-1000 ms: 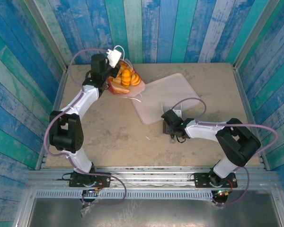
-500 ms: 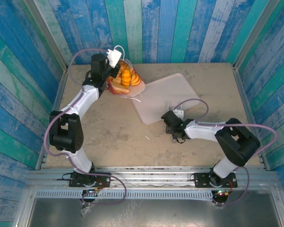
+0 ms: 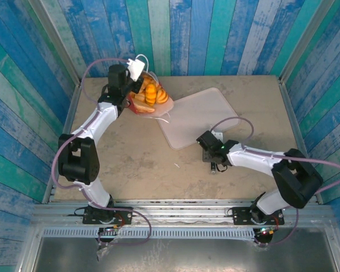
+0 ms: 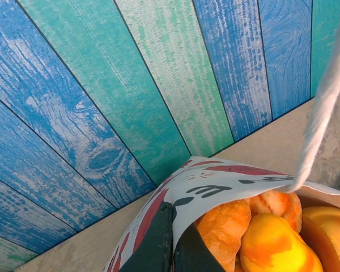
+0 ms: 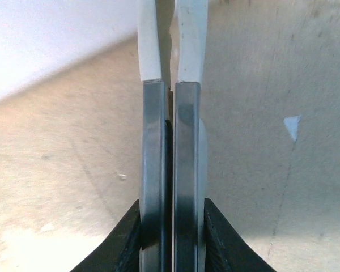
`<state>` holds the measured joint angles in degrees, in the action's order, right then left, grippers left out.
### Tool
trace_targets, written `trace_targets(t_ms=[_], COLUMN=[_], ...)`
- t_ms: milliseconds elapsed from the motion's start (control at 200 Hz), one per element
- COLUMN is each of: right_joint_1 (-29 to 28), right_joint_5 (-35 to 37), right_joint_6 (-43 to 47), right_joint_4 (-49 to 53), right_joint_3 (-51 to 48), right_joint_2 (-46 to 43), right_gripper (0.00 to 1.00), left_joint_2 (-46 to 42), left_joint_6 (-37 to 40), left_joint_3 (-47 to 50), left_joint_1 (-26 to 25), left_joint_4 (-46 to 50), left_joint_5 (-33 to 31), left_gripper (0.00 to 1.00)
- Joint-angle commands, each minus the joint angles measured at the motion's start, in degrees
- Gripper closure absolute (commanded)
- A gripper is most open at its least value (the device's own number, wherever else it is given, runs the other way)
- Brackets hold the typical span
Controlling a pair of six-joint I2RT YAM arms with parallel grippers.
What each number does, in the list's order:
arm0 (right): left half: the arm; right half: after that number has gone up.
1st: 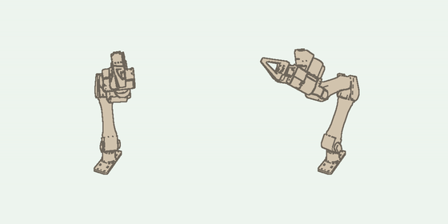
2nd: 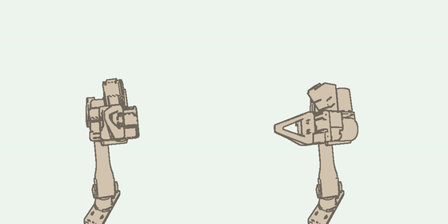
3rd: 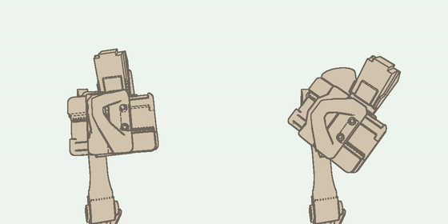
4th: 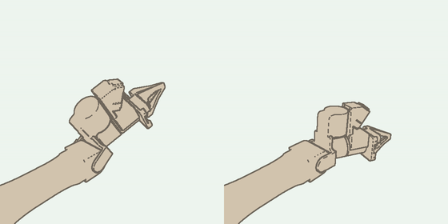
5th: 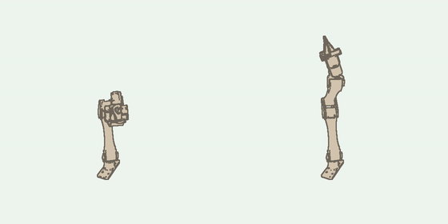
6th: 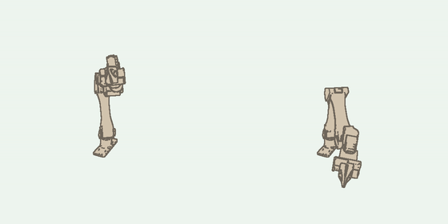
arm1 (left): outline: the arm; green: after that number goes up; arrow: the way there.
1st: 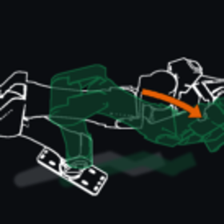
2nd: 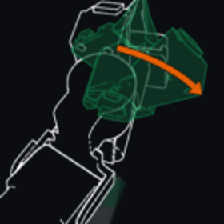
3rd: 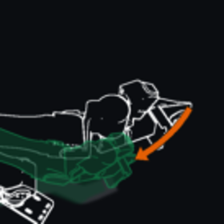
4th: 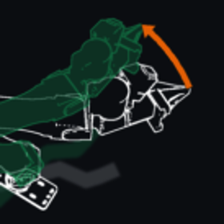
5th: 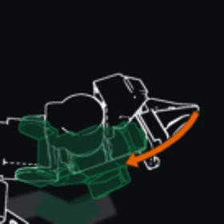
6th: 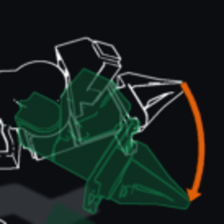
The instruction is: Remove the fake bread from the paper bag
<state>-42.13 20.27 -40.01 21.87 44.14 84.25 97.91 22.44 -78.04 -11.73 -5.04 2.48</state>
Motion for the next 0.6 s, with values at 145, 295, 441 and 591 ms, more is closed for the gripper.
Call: trace_targets(t_ms=[145,295,441,591], right_joint_1=[5.9,13.6,20.2,22.9], right_joint_5=[-7.9,-18.8,-32.4,-43.7], right_joint_6=[8.2,8.5,5.7,7.3], right_joint_4=[-3.3,-9.9,-14.1,-13.1], right_joint_3=[6.4,6.8,8.2,13.5], right_joint_2=[-10.2,-12.4,-10.3,-4.8], right_gripper=[0.75,0.76,0.76,0.76], left_joint_2=[-6.7,-6.6,-6.7,-6.9], left_joint_6=[-3.6,-5.4,-7.2,-8.3], left_joint_3=[0.6,0.3,0.4,1.0], left_joint_1=[0.1,0.0,0.0,0.0], left_joint_4=[-4.4,-4.3,-4.3,-5.3], left_joint_5=[1.2,2.4,3.3,3.7], left_gripper=[1.0,1.0,1.0,1.0])
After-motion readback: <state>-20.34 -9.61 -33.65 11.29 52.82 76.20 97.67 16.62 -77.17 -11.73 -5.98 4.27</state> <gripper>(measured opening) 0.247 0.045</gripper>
